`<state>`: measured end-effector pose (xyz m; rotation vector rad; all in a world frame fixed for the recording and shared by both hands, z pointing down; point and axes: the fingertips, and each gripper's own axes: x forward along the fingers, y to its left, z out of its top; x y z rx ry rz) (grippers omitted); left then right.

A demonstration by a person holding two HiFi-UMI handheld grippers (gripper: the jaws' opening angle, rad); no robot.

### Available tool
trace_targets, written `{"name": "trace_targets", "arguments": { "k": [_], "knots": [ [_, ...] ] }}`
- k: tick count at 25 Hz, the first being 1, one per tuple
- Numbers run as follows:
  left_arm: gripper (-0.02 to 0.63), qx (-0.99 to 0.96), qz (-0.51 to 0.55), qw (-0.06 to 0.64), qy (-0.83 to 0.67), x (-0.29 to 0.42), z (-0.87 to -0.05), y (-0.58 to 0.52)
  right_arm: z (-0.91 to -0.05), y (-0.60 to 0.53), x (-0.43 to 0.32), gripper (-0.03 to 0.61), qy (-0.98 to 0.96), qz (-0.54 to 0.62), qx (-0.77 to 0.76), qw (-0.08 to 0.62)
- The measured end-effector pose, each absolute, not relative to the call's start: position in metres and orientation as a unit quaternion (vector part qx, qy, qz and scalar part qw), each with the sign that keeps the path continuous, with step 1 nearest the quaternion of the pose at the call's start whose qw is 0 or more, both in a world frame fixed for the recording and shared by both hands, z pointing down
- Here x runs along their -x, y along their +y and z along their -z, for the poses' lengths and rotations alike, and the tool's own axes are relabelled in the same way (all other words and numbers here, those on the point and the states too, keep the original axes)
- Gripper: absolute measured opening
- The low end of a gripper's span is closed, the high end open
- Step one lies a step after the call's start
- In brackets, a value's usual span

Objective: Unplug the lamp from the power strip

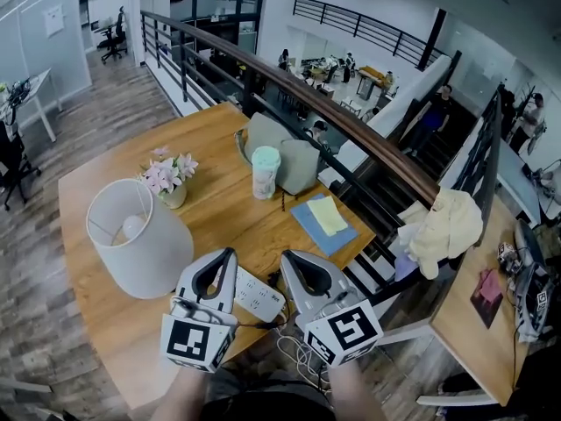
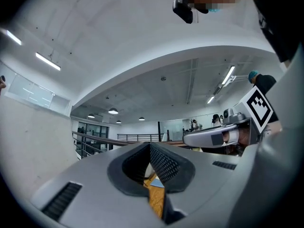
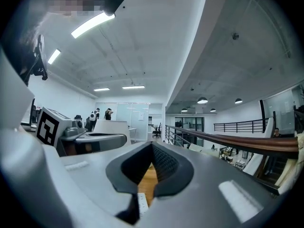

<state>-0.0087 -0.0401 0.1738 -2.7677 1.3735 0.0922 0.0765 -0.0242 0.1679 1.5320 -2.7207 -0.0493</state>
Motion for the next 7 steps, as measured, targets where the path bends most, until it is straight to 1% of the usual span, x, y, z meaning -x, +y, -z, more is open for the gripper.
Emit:
{"name": "trace_targets", "arguments": {
  "k": [7],
  "knots": [
    [-0.008, 0.890, -0.033, 0.019, 0.454, 0.022, -0.170, -0.042, -0.165, -0.026, -0.074, 0.008, -0.869, 0.011, -0.494, 0.009]
  ]
}}
